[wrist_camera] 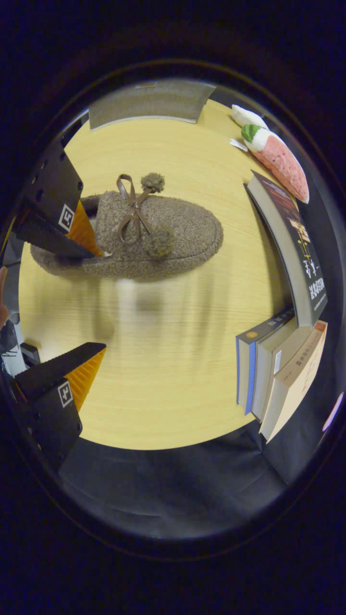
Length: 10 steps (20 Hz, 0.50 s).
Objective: Open the storage box then place both shoes into the box .Put the left shoe in first, then the right shoe, with the right side of both shoes facing outward in a uniform manner.
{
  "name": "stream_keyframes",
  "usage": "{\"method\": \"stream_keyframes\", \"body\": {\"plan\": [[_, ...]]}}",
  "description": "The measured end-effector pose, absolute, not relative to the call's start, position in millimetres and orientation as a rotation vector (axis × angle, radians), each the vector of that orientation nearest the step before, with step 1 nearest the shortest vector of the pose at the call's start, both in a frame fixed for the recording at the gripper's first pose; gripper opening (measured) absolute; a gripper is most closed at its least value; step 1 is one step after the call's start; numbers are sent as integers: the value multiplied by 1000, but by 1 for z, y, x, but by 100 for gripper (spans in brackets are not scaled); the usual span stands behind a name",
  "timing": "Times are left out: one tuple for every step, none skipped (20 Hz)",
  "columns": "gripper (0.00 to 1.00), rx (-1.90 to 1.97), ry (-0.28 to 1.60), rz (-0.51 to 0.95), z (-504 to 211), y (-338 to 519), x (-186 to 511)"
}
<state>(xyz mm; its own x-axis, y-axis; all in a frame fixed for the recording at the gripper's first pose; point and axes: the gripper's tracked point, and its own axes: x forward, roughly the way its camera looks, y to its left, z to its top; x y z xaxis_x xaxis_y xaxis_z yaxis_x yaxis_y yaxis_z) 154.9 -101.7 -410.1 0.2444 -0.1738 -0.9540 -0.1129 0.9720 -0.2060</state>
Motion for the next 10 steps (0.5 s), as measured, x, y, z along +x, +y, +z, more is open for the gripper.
{"method": "stream_keyframes", "body": {"plan": [[95,-227,1339,-9,-413,-94,154],[83,-216,1347,20,-418,-87,154],[71,-227,1336,43,-418,-85,157],[59,-246,1335,58,-419,-83,157],[55,-223,1343,99,-421,-73,156],[43,-203,1349,98,-421,-69,157],[30,-200,1349,91,-422,-68,157],[17,-216,1345,91,-423,-68,155],[17,-226,1342,94,-419,-65,157],[12,-217,1342,95,-419,-65,155]]}}
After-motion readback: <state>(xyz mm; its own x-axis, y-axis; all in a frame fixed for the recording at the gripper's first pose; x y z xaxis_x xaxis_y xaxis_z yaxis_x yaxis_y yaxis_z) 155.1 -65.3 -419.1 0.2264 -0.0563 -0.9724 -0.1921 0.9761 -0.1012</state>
